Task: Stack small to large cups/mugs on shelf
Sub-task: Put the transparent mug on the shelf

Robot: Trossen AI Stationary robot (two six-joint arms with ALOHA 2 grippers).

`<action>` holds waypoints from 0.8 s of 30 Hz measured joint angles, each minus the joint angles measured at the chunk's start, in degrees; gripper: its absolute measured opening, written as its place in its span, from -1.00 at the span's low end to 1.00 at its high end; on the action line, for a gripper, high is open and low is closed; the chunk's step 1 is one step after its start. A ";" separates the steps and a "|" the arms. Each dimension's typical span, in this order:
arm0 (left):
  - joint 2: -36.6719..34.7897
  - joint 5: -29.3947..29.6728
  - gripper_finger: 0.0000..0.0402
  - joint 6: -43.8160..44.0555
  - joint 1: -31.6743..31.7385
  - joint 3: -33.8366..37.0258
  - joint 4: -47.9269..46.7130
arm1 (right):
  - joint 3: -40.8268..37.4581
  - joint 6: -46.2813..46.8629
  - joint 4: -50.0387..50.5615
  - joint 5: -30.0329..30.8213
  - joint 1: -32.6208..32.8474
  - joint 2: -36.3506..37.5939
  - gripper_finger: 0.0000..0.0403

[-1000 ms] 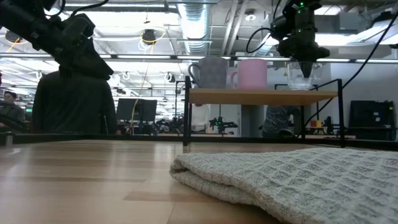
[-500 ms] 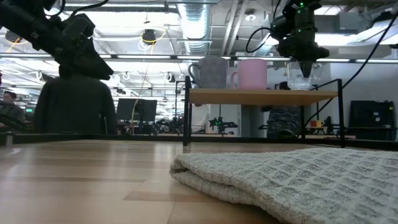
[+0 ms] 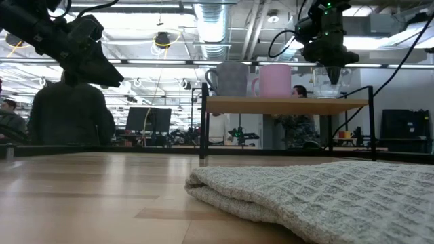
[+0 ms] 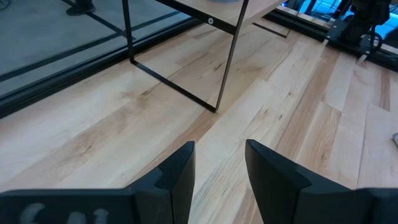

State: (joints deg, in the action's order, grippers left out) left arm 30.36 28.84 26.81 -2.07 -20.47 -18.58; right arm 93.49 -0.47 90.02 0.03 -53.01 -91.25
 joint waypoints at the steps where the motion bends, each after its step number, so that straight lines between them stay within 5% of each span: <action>1: 0.01 -0.01 -0.34 0.00 0.00 0.00 -0.01 | 0.00 0.00 0.00 0.00 0.00 -0.02 -0.96; 24: 0.01 -0.09 -0.34 0.00 0.00 0.00 -0.01 | -0.02 -0.17 0.00 -0.15 0.04 0.01 -0.90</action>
State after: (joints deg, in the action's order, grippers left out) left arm 30.37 28.75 26.81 -2.07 -20.47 -18.59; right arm 93.47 -0.64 90.02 -0.12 -52.97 -91.24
